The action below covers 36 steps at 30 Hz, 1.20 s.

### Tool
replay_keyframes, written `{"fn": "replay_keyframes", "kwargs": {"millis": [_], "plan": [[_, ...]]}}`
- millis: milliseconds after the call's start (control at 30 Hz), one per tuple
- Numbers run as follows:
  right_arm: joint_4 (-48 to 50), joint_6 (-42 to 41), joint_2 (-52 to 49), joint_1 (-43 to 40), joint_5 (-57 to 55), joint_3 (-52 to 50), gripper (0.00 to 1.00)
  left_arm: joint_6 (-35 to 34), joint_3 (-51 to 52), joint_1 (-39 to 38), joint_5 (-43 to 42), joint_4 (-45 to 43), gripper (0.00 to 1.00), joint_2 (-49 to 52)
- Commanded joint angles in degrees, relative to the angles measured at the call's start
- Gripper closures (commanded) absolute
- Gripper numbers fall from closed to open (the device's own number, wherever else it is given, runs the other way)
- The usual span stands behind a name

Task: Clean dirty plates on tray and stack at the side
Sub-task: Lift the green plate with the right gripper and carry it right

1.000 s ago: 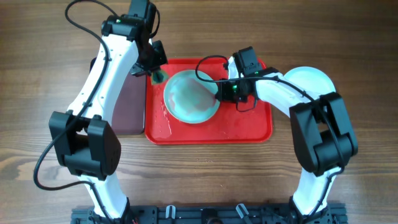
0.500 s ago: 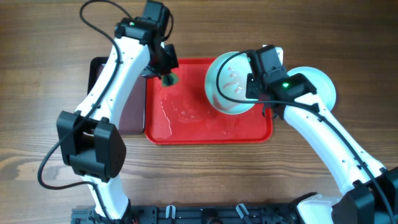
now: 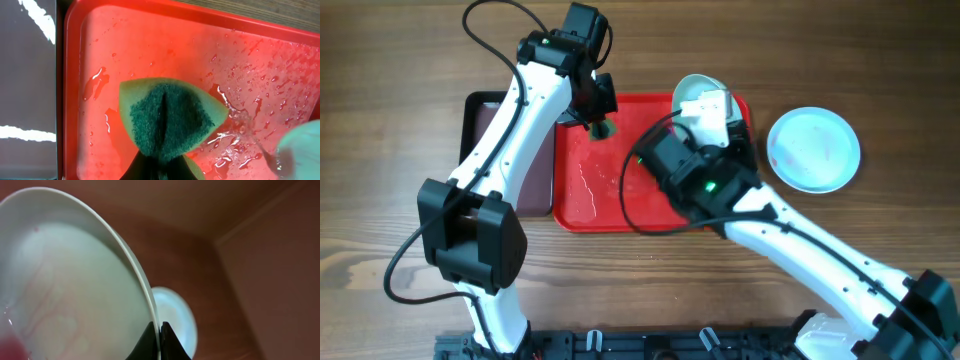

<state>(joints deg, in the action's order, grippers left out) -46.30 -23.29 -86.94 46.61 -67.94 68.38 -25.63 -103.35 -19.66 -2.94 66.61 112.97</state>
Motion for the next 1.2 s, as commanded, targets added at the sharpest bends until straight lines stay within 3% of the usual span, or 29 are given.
{"fn": "replay_keyframes", "kwargs": {"millis": [0, 567, 867, 967, 1067, 1167], "plan": [[0.0, -0.7, 1.7, 3.7, -15.7, 0.3, 0.96, -0.6, 0.4, -0.1, -0.7, -0.2, 0.96, 0.5], [0.6, -0.9, 1.7, 5.7, -17.6, 0.3, 0.96, -0.6, 0.4, -0.1, -0.7, -0.2, 0.96, 0.5], [0.1, -0.9, 1.7, 5.1, 3.6, 0.3, 0.96, -0.6, 0.4, -0.1, -0.7, -0.2, 0.96, 0.5], [1.9, -6.2, 1.7, 1.6, 5.2, 0.3, 0.96, -0.6, 0.4, -0.1, -0.7, -0.2, 0.96, 0.5], [8.3, 0.2, 1.7, 0.7, 13.7, 0.4, 0.96, -0.6, 0.4, -0.1, -0.7, -0.6, 0.96, 0.5], [8.7, -0.9, 1.7, -0.1, 20.7, 0.3, 0.96, -0.6, 0.4, -0.1, -0.7, -0.4, 0.96, 0.5]]}}
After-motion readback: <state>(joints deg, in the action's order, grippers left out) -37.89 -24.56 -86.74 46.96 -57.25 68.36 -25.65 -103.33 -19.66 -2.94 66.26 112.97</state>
